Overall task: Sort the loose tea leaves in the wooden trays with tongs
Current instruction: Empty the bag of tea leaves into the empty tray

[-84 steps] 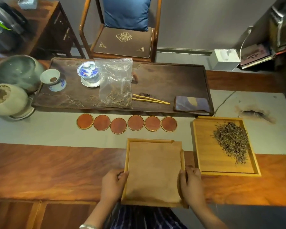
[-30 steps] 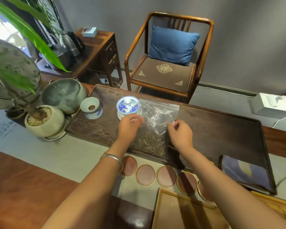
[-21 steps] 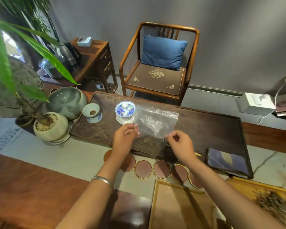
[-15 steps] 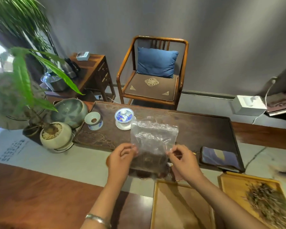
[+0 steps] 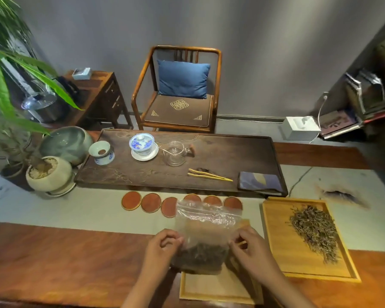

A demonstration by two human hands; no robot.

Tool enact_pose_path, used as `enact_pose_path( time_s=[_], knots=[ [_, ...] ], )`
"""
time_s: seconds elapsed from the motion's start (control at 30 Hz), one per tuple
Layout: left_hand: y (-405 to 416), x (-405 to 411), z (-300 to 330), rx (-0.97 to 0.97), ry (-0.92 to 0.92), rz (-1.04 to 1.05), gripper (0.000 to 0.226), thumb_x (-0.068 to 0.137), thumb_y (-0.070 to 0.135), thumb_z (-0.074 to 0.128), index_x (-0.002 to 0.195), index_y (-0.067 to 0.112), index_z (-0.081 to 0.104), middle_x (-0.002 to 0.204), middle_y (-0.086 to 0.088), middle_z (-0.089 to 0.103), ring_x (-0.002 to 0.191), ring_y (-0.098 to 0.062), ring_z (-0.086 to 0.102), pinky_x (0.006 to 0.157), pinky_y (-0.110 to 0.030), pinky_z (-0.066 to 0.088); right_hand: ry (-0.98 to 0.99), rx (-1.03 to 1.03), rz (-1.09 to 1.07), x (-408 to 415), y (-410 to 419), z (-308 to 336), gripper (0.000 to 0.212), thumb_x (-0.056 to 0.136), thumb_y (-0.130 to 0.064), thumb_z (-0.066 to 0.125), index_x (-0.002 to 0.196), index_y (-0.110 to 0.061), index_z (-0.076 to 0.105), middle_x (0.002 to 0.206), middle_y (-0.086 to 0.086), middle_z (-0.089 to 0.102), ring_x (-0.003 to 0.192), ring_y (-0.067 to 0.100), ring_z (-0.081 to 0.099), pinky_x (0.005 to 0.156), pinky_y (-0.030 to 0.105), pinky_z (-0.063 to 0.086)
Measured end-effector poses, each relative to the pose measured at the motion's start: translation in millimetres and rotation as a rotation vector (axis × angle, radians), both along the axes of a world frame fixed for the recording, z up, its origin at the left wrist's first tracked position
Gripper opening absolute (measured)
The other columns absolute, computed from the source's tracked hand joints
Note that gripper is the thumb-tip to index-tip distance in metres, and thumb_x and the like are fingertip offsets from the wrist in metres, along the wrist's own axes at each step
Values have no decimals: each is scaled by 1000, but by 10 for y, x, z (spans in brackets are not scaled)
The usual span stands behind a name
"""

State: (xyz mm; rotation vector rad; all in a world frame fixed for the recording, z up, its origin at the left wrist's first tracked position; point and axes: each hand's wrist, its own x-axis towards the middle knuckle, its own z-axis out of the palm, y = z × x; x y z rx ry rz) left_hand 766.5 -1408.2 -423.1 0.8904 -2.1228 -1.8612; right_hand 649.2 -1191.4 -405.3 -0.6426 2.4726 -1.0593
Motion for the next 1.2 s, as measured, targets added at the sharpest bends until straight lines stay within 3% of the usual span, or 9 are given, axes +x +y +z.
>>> enact_pose_path(
  time_s=[0.07,0.17,0.27,0.47,0.67,0.8,1.03,1.13,1.2],
  knots=[
    [27,40,-83,-25,-26,-28,11,81,-3,69,75,5,68,67,-6,69,60,-6,63,59,-15,48,-19,39,41,-13,36,-38,9,85,-29,66,83,-21,64,88,-6,55,83,10,55,76,29,49],
    [26,84,-154,-33,-54,-24,12,81,0,71,75,9,67,69,-14,67,64,-15,64,63,-24,50,-62,31,-5,-148,56,11,27,81,-44,68,101,-28,60,97,-12,57,89,1,55,71,15,46],
    [14,92,-182,-48,-55,-15,13,80,0,72,74,10,67,68,-15,67,63,-13,64,61,-18,49,-49,-61,-25,-426,-15,197,37,83,-54,57,114,-32,55,106,-17,58,96,-4,54,74,12,44],
    [25,105,-220,-2,-25,-9,10,80,1,72,78,11,70,72,-15,68,67,-18,66,64,-19,53,94,91,399,-962,-663,449,32,93,-39,53,123,-29,57,115,-17,52,105,-2,49,86,14,41],
    [45,123,-231,56,6,31,6,80,1,71,81,7,71,74,-17,68,74,-29,67,69,-26,57,19,339,738,-1048,-1102,434,24,93,-37,54,103,-18,66,91,-10,60,81,5,54,71,27,47],
    [47,134,-240,68,9,57,9,81,-1,70,82,8,71,74,-17,68,71,-18,67,66,-20,54,-30,316,737,-984,-1064,405,25,93,-30,55,82,-10,64,75,-1,57,67,12,50,65,36,46],
    [32,124,-176,78,-33,125,28,82,6,70,104,20,60,86,1,71,85,-3,67,70,-11,51,-168,135,569,-915,-874,459,16,91,-17,58,90,-9,71,85,3,70,79,14,65,78,34,56],
    [16,97,-102,-70,-78,217,36,83,14,72,113,20,54,104,7,61,95,-5,61,80,-19,50,-188,72,460,-854,-783,457,12,88,-17,63,85,-12,73,84,4,72,77,14,67,73,33,56],
    [23,53,-6,-168,-78,264,28,83,18,71,107,20,56,102,2,60,91,-10,61,78,-29,54,-219,33,372,-785,-725,447,9,86,-15,66,81,-16,74,80,1,72,73,12,66,67,29,57]
  ],
)
